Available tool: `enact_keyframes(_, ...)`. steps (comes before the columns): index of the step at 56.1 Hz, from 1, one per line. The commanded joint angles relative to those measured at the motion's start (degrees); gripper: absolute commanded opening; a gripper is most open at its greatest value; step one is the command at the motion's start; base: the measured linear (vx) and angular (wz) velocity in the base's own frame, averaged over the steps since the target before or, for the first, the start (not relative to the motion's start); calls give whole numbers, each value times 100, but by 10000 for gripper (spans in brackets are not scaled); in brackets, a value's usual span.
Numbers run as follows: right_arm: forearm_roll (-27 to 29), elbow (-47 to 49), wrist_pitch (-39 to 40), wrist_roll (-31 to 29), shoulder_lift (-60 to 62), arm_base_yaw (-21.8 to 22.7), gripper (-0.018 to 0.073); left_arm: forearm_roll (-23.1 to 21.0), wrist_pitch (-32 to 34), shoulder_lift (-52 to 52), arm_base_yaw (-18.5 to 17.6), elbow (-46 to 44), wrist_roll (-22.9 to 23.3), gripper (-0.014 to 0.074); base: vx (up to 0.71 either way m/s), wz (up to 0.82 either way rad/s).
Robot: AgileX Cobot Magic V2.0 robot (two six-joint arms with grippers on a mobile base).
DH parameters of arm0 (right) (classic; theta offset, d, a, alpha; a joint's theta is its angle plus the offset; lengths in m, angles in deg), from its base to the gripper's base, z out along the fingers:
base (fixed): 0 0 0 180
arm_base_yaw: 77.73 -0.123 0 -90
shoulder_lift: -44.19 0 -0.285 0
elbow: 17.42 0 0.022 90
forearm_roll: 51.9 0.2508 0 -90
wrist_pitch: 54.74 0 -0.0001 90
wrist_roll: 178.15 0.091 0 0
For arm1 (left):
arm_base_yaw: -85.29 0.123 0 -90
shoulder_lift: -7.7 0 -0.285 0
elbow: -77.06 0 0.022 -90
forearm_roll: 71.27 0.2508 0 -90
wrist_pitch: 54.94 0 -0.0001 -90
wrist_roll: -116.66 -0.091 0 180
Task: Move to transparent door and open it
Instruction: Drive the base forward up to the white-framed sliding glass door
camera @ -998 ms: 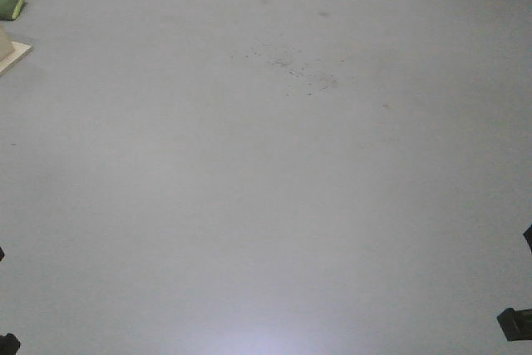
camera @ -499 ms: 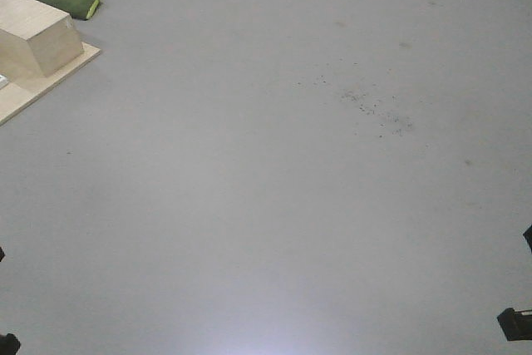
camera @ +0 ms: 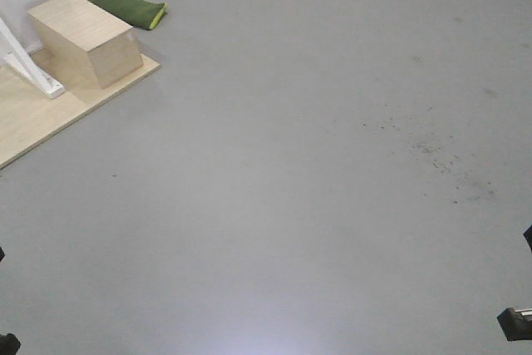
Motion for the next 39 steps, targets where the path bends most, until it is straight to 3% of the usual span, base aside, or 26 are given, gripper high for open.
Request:
enact_keyframes(1, -12, -14, 482, -33, 90, 36, -4, -66, 445, -79, -35, -149, 14, 3, 49, 45)
enact_keyframes(39, -12, -14, 482, -33, 90, 36, -4, -66, 445, -79, -35, -149, 14, 3, 53, 65)
